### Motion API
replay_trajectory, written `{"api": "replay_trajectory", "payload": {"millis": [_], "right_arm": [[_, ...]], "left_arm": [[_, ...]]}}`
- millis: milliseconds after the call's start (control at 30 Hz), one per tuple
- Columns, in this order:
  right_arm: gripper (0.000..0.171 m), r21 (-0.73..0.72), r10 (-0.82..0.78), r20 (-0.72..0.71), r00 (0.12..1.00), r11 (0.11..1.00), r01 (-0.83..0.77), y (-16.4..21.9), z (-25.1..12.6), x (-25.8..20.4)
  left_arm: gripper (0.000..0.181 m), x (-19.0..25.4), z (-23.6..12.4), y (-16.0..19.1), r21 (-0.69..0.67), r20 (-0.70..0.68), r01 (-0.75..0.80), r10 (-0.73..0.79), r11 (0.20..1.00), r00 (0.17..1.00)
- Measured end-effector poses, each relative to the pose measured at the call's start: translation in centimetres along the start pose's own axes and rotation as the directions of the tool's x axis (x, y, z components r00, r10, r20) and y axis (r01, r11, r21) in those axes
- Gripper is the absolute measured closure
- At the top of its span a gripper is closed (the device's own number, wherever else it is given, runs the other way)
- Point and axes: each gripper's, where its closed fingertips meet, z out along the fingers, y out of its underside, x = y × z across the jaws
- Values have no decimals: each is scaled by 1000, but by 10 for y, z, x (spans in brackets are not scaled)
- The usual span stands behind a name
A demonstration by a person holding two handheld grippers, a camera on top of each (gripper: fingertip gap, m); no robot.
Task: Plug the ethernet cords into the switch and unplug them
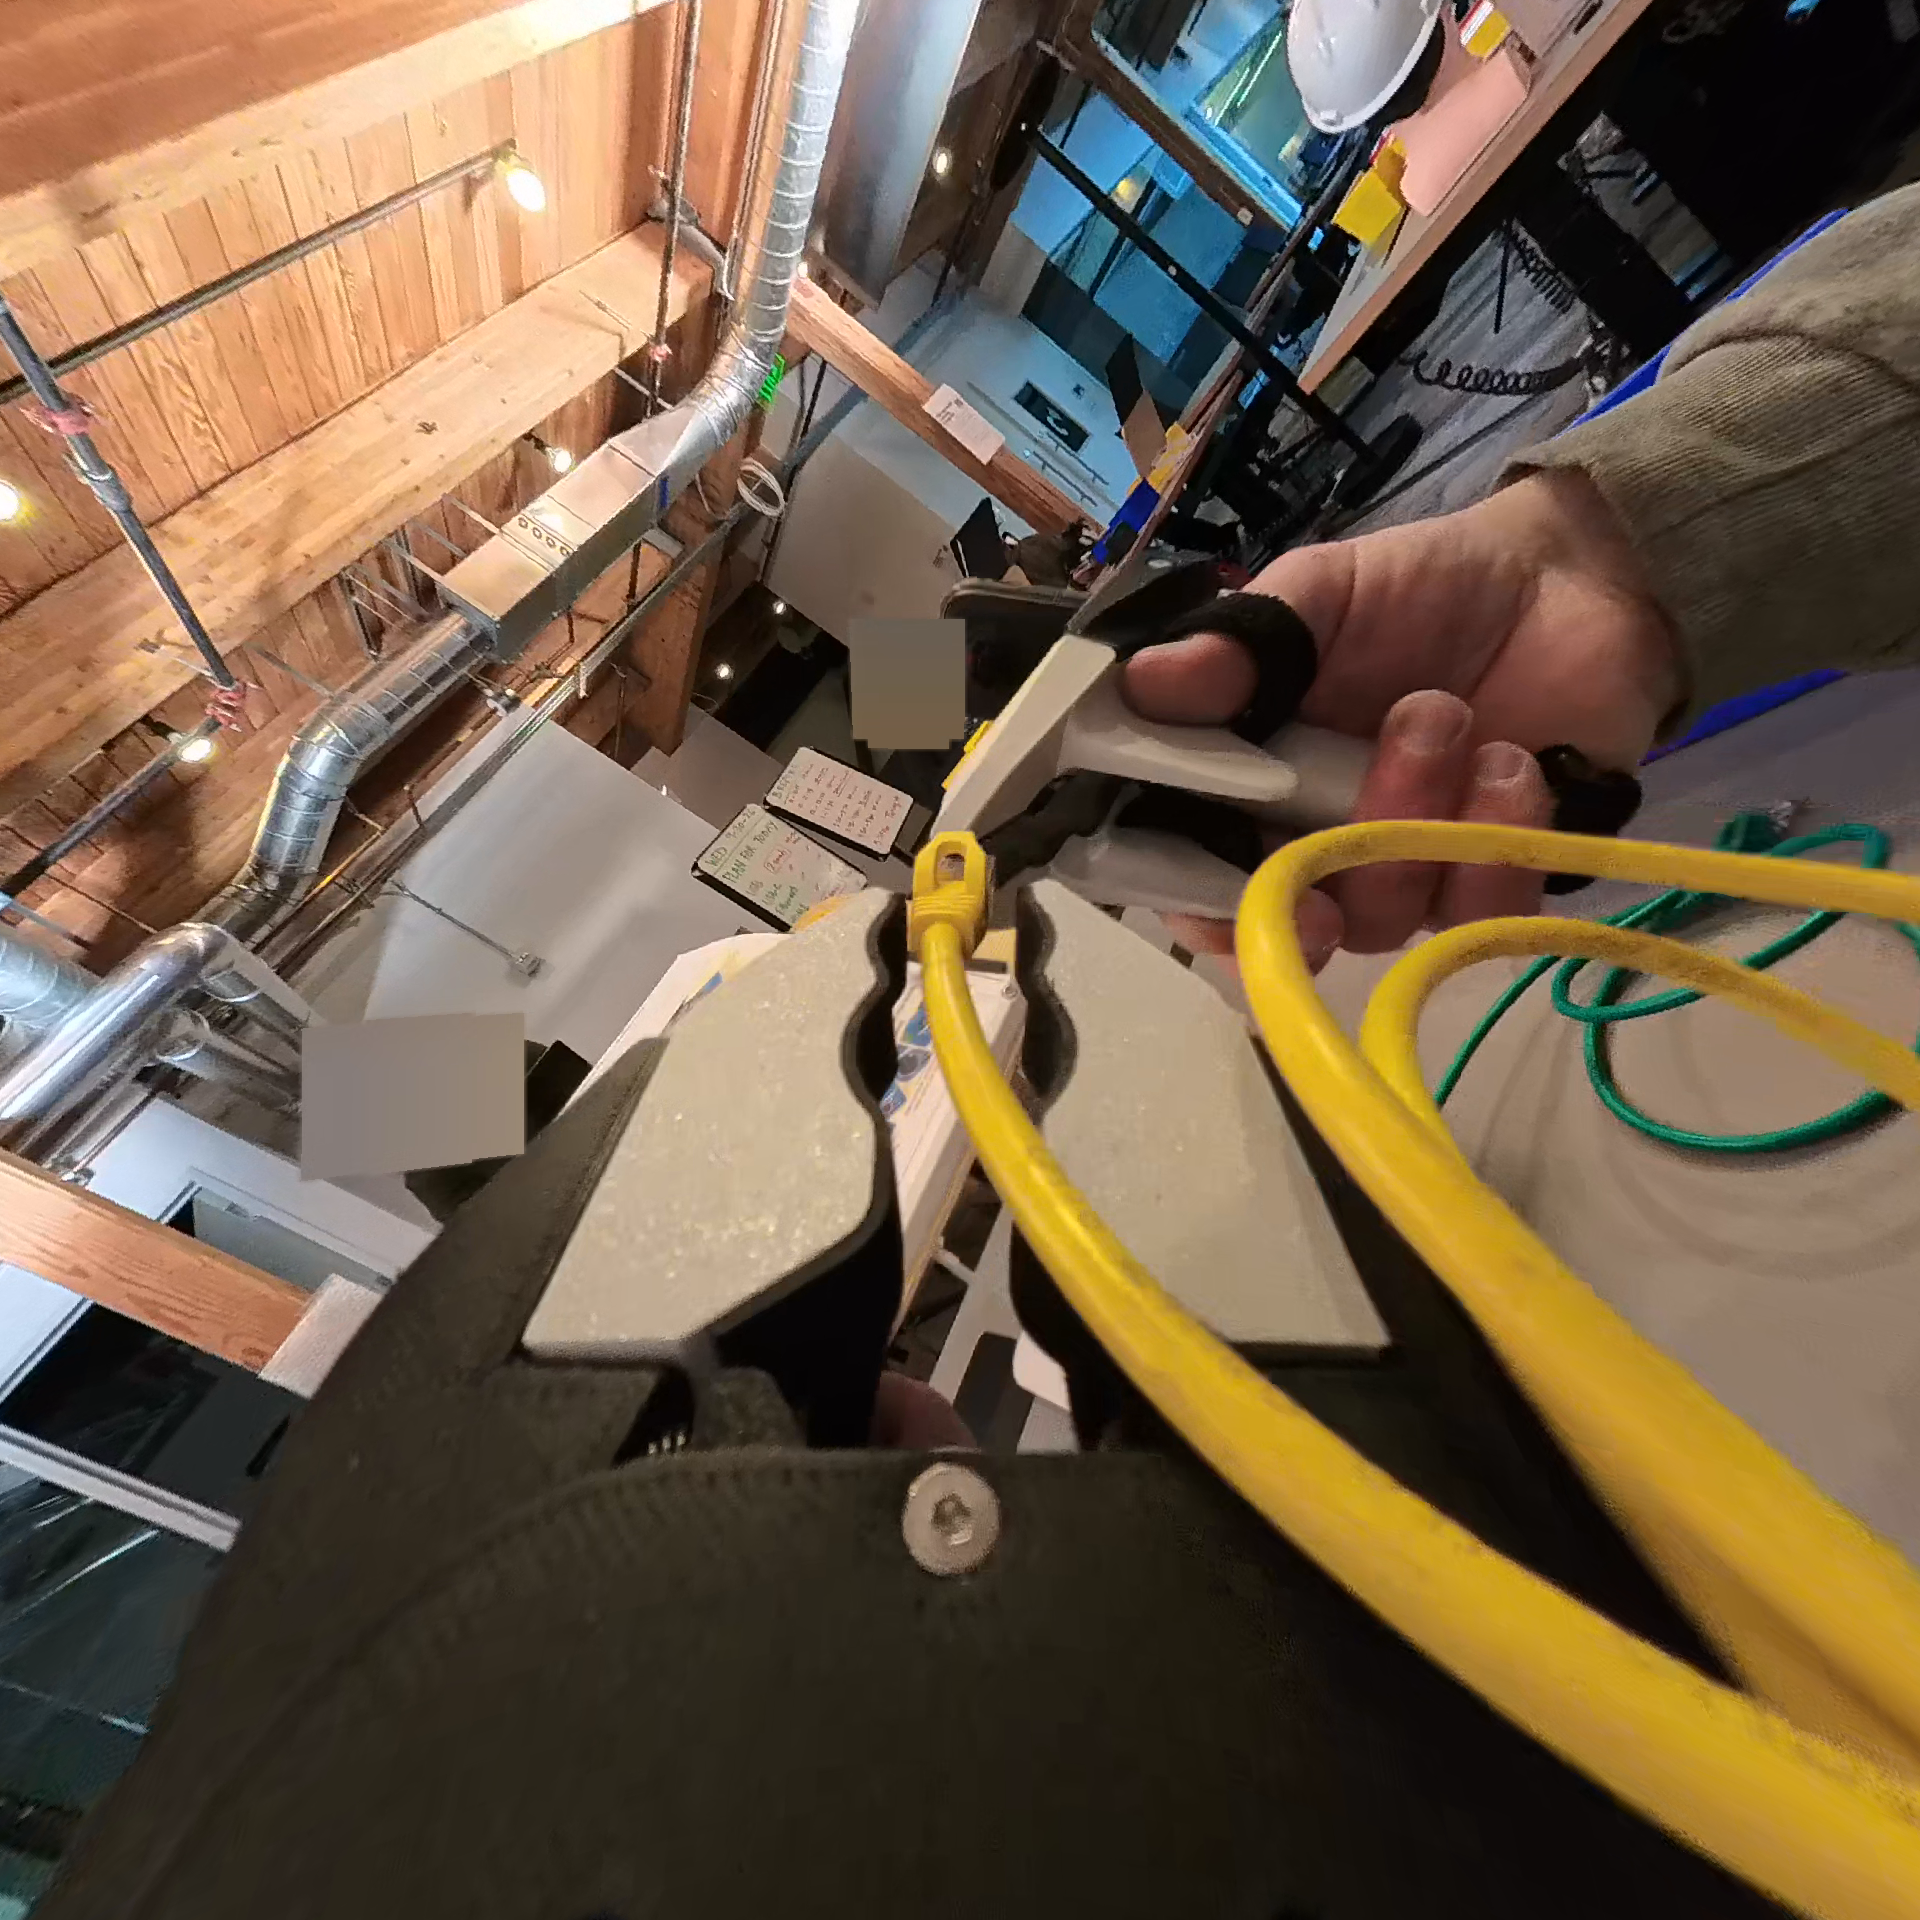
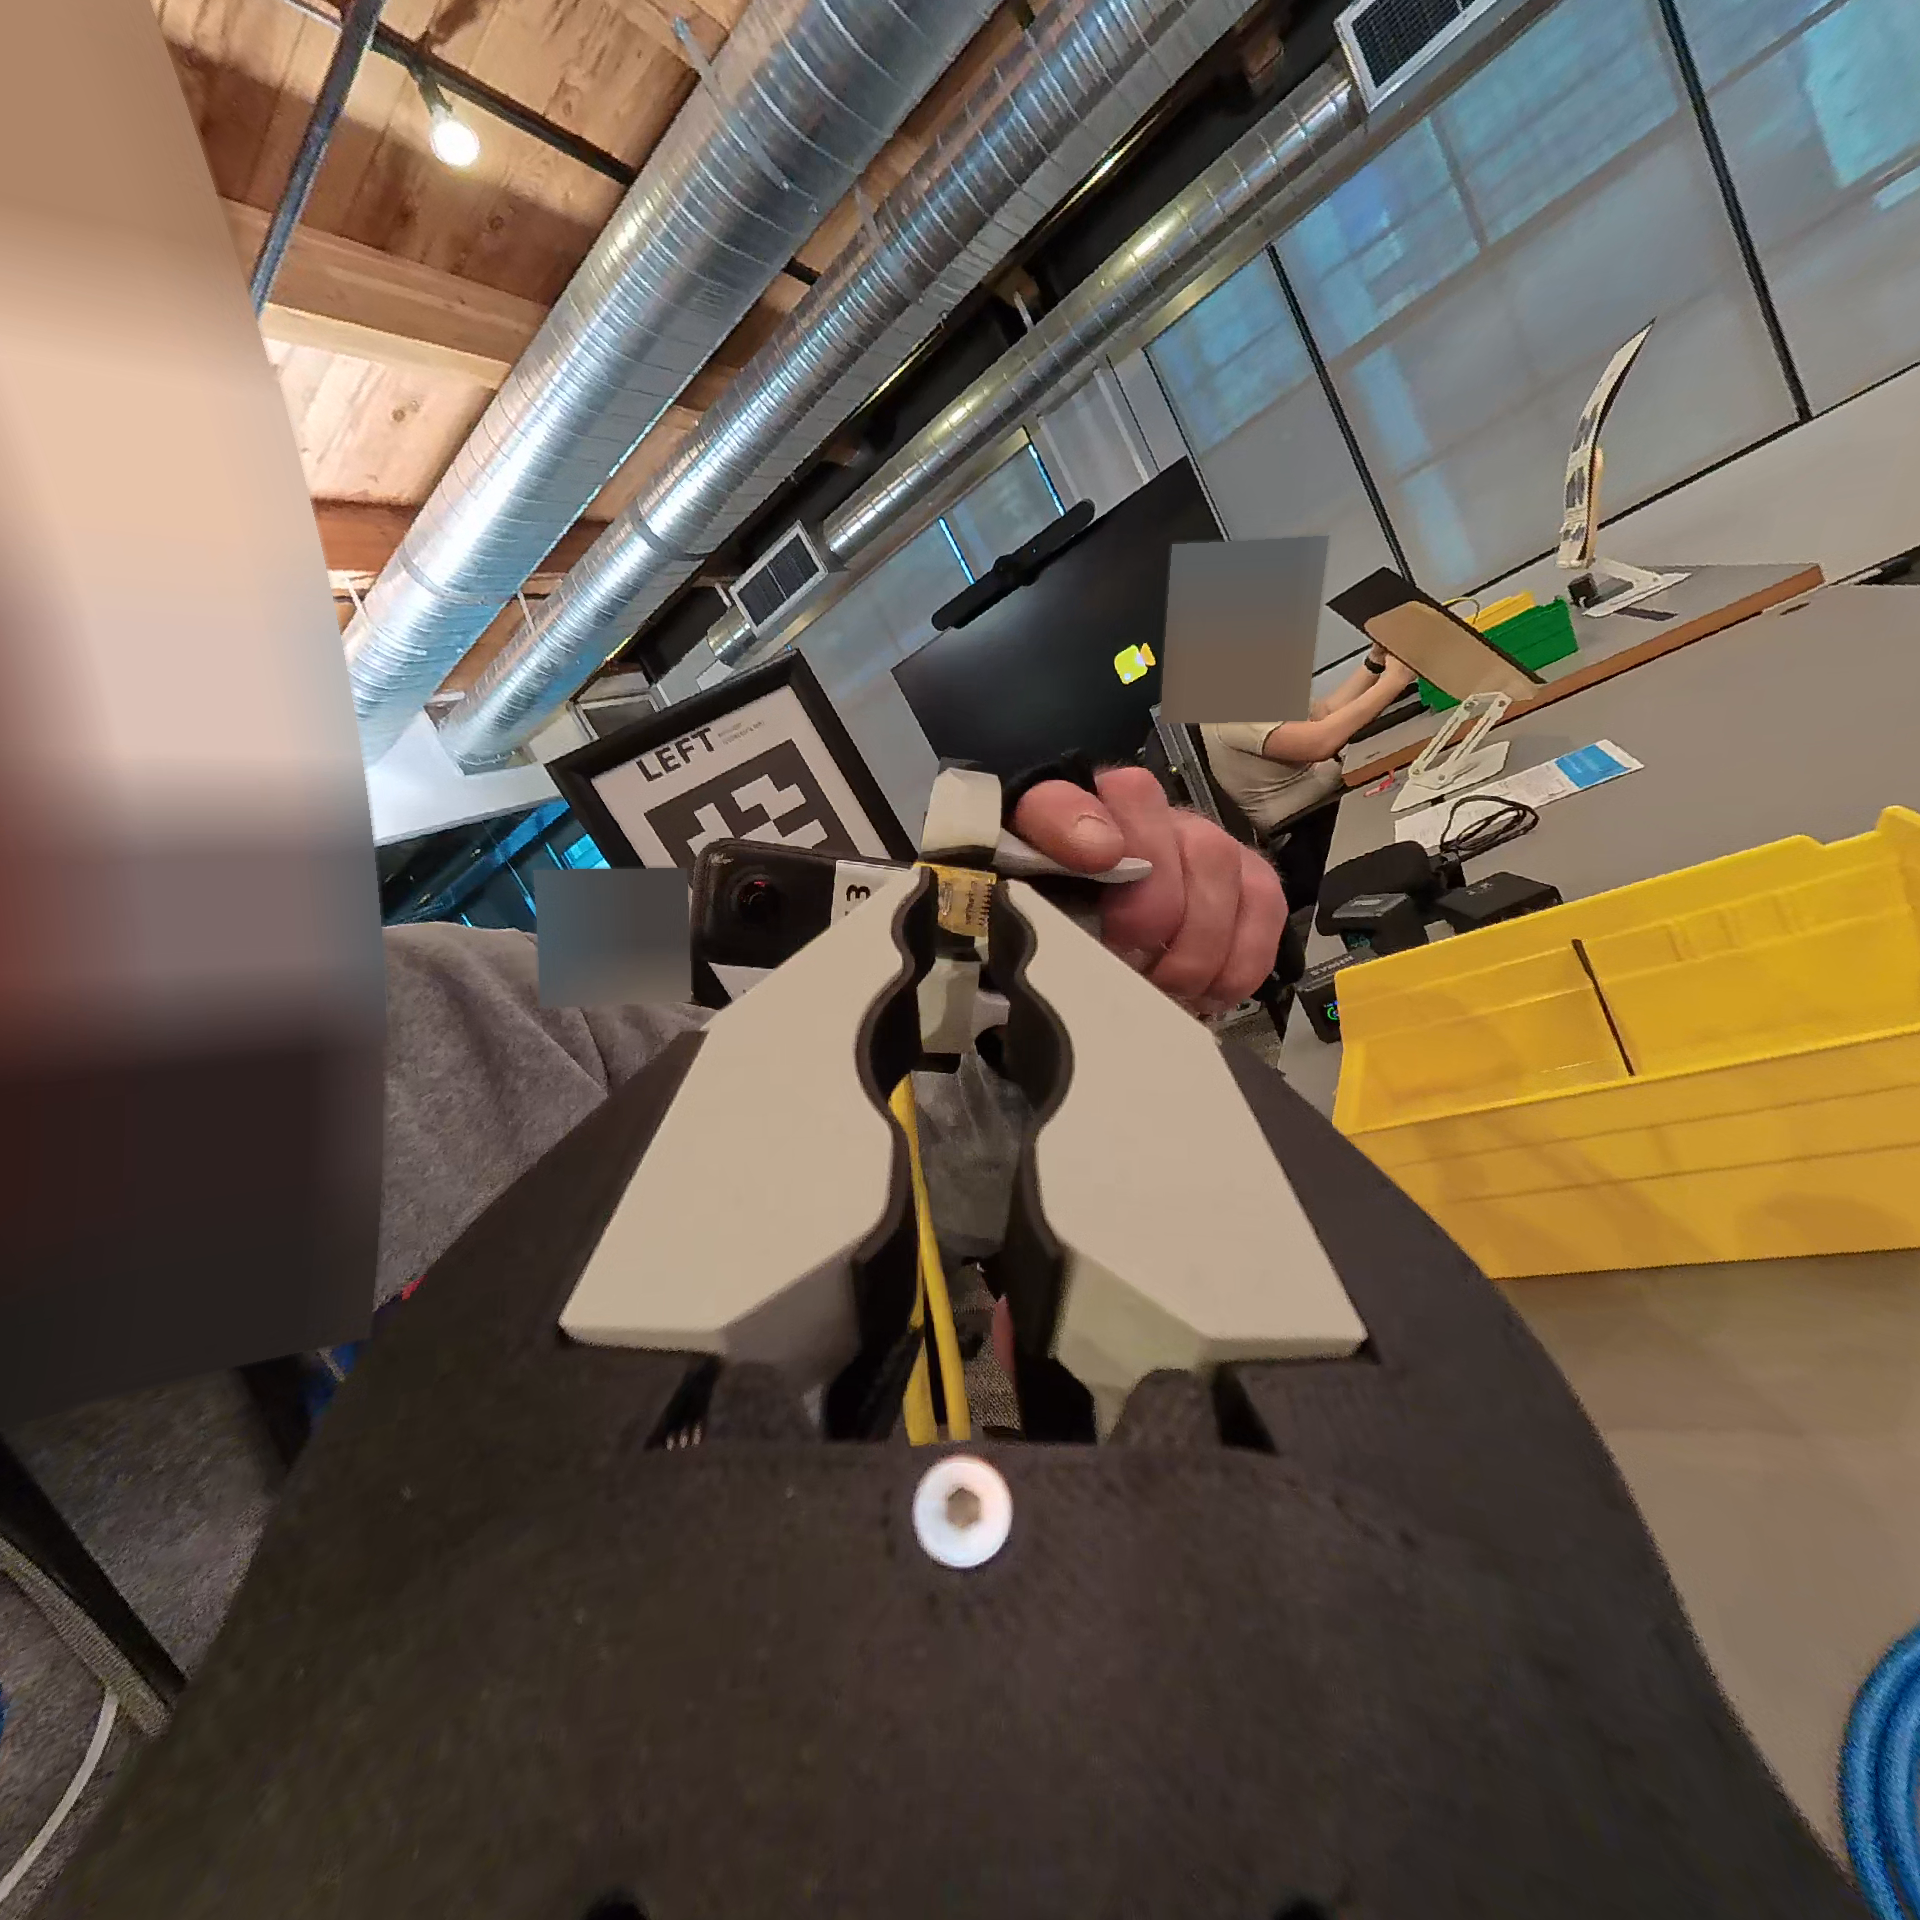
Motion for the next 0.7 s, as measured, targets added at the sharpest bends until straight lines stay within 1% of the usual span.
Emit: {"api": "replay_trajectory", "payload": {"millis": [100,367,500,700], "right_arm": [[166,-11,5,-4,1000,1000,-5,2,0,1],[165,-40,14,-19,1000,999,-14,6,-2,4],[165,-47,20,-23,1000,999,-22,7,-3,6],[163,-40,32,-28,999,999,-33,6,-5,8]], "left_arm": [[167,1,0,-3,7,-5,6,-6,1000,1000],[165,3,0,-4,23,-18,33,-32,999,999],[169,5,-1,-4,29,-26,38,-37,999,999],[169,5,1,-1,26,-21,68,-67,997,998]]}}
